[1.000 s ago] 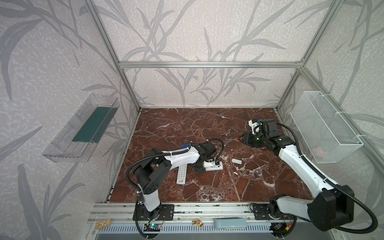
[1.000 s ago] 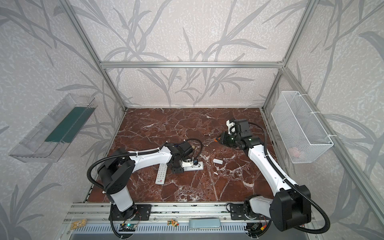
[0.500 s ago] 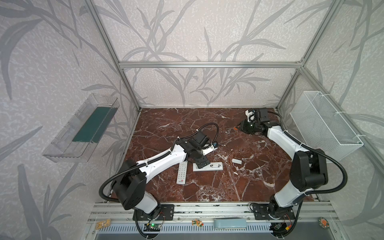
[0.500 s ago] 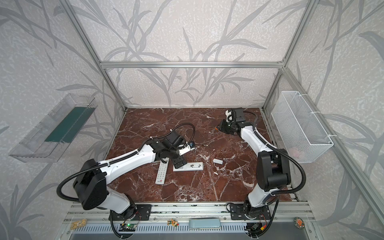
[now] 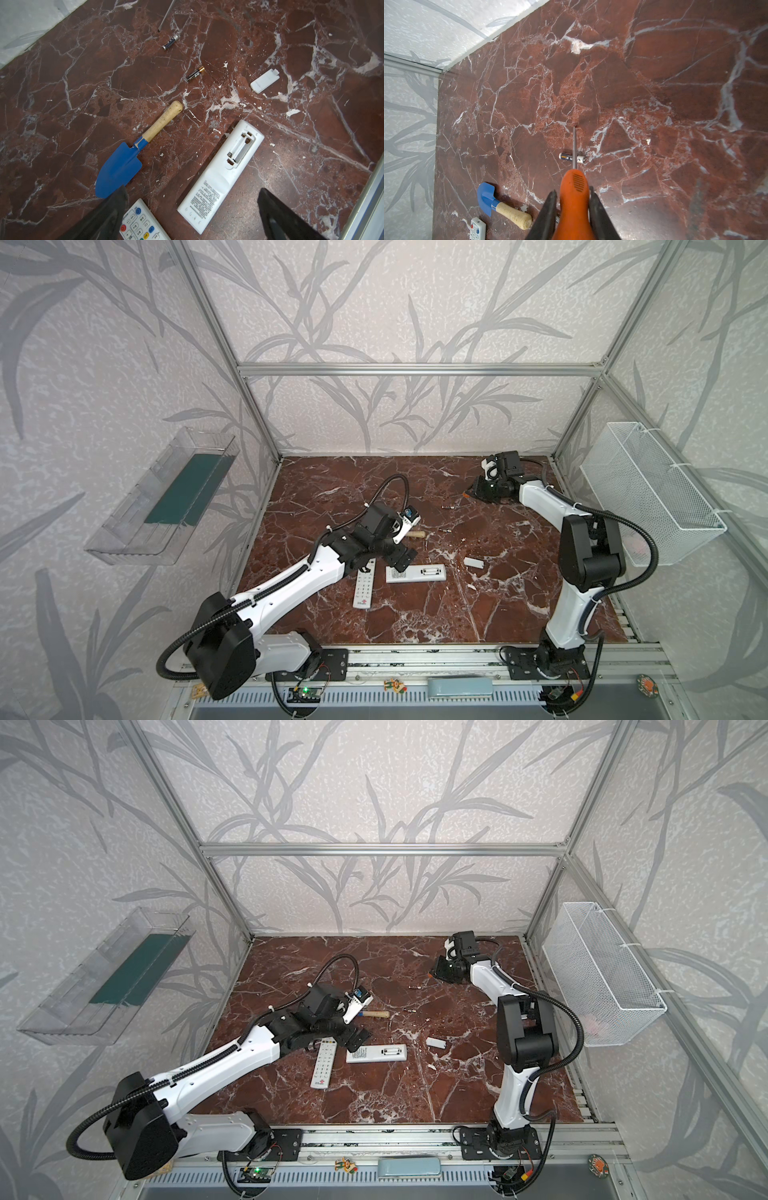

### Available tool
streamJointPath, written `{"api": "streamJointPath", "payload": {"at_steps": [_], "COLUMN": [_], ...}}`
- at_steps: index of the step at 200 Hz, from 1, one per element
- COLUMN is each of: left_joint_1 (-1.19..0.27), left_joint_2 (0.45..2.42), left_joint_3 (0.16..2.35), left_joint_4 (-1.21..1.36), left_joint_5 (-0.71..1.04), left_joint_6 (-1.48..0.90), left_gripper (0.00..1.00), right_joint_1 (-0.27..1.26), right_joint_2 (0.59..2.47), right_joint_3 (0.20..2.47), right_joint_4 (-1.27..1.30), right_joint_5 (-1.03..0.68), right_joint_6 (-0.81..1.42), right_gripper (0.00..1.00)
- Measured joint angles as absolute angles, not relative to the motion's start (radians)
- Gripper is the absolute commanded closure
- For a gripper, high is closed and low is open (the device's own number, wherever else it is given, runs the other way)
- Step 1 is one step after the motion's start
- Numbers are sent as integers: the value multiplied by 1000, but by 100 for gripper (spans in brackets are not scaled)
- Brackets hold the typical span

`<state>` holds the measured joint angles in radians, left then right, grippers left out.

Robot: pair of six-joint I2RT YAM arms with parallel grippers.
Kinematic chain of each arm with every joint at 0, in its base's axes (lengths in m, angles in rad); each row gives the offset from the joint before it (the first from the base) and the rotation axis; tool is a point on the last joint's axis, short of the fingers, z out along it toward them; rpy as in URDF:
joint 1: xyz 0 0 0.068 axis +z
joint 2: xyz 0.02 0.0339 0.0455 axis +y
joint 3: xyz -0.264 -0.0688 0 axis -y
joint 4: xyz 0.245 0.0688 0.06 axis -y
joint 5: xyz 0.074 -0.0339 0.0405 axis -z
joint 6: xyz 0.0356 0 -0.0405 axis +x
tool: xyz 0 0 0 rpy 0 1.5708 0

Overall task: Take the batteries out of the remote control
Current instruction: 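Release the remote with the left gripper and raise both arms away from the table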

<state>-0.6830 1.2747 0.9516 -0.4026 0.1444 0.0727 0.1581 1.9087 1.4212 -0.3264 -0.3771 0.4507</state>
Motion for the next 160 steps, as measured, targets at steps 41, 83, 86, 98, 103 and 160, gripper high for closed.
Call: {"api": "streamJointPath", "payload": {"at_steps": [41,83,86,98,103,160], "left_joint_1": [-593,-535,-534,-533,-532,-528], "left_joint_2": [1279,1369,1379,1428,1448,1748], "left_joint_3": [952,953,953,956,960,1046], "left_joint_4": [-340,-33,-6,125,176,854], "left_joint_5": [258,424,432,457,463,459], "left_joint_6": [-170,-540,-569,-686,-729,-1262], "left_gripper": [4,11,11,12,12,21], "right_joint_1": [158,189,194,215,222,319], "right_joint_2": [1903,1666,1643,1544,1508,1230], "right_joint_3": [1408,1146,1131,1078,1062,925], "right_joint_4": [-299,-80,-67,7,40,213], "right_joint_5": [-375,-387,-388,-405,-412,-442], "right_joint_6": [448,476,481,505,513,572], "right_gripper": [100,100,100,100,100,100]}}
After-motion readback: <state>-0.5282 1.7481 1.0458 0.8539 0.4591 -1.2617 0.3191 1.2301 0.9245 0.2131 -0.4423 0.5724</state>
